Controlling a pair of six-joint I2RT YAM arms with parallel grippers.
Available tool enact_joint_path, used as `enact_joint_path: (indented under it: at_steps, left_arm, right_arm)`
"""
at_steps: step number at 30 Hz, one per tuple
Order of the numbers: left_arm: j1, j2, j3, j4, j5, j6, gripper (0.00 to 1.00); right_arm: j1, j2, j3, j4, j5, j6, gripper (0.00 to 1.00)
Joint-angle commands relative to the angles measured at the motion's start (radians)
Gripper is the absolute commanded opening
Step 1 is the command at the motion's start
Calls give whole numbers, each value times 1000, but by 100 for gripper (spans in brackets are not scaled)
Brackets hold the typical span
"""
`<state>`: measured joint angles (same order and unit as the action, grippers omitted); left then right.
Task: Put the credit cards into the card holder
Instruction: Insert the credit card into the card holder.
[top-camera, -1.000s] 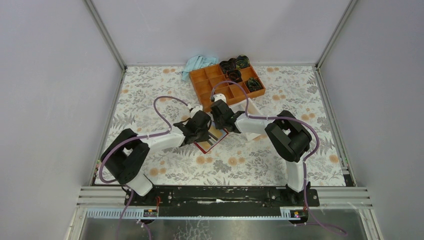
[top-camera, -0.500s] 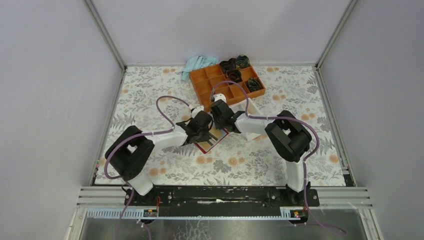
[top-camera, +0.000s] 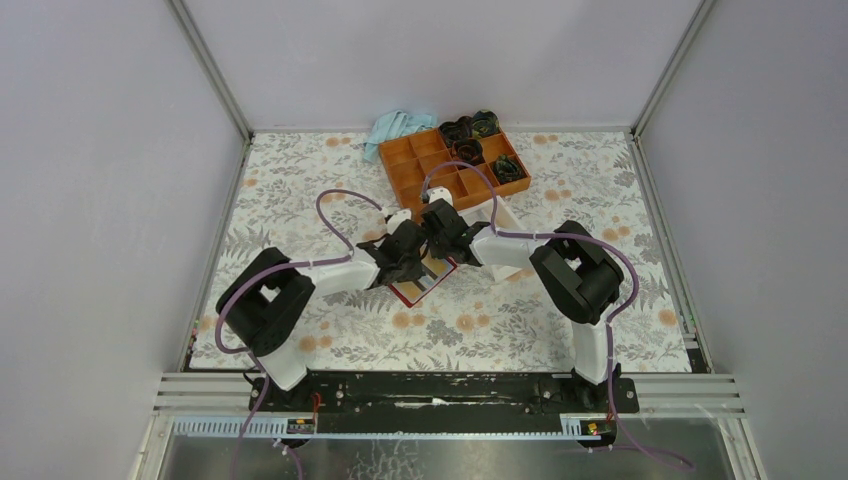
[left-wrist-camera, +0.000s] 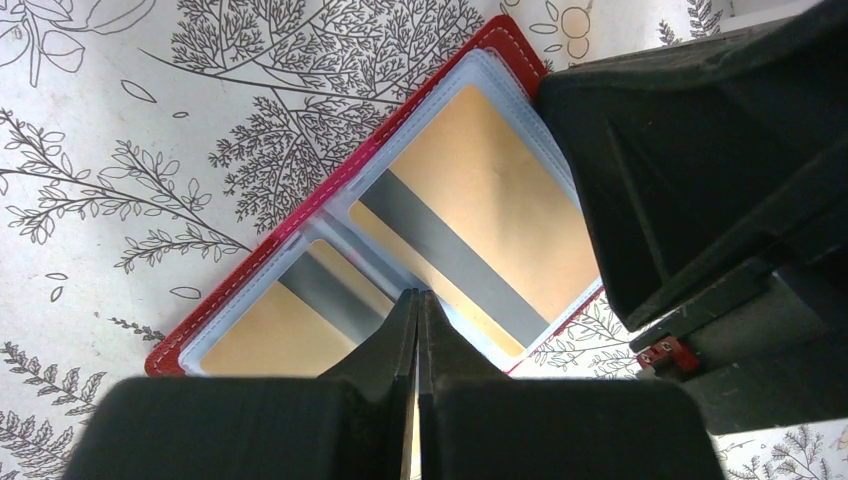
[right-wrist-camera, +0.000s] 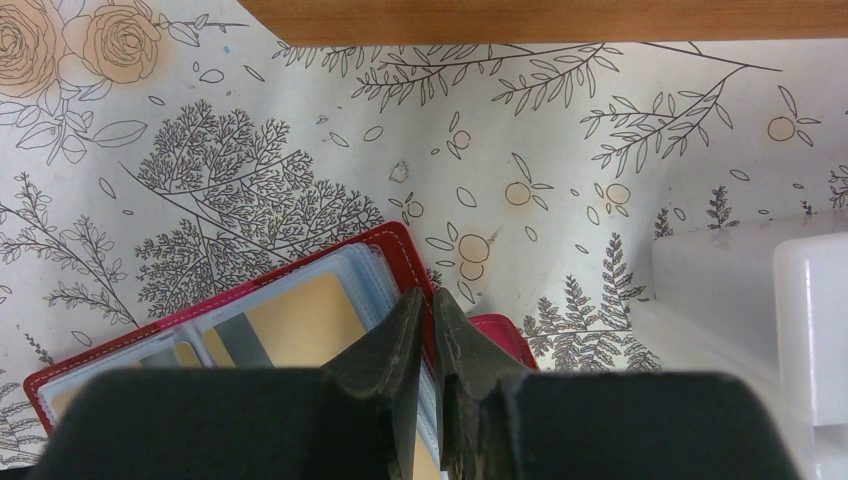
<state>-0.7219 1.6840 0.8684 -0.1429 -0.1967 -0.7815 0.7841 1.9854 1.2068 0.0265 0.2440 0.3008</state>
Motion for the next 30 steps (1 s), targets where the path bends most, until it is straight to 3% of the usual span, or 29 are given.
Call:
enact_joint_path:
  at_steps: [1,14,30]
  left_arm:
    - [-13,11,22,59,-43,5,0]
    - [-18,27,48,52,-61,7,0]
    - [-16,-7,-48,74,-131,-23,2]
  right_arm:
    - [3,54,-21,-23,-65,24,15]
    - [7,51,-25,-21,-61,28,15]
    - [27,27,-50,-27,-66,69,17]
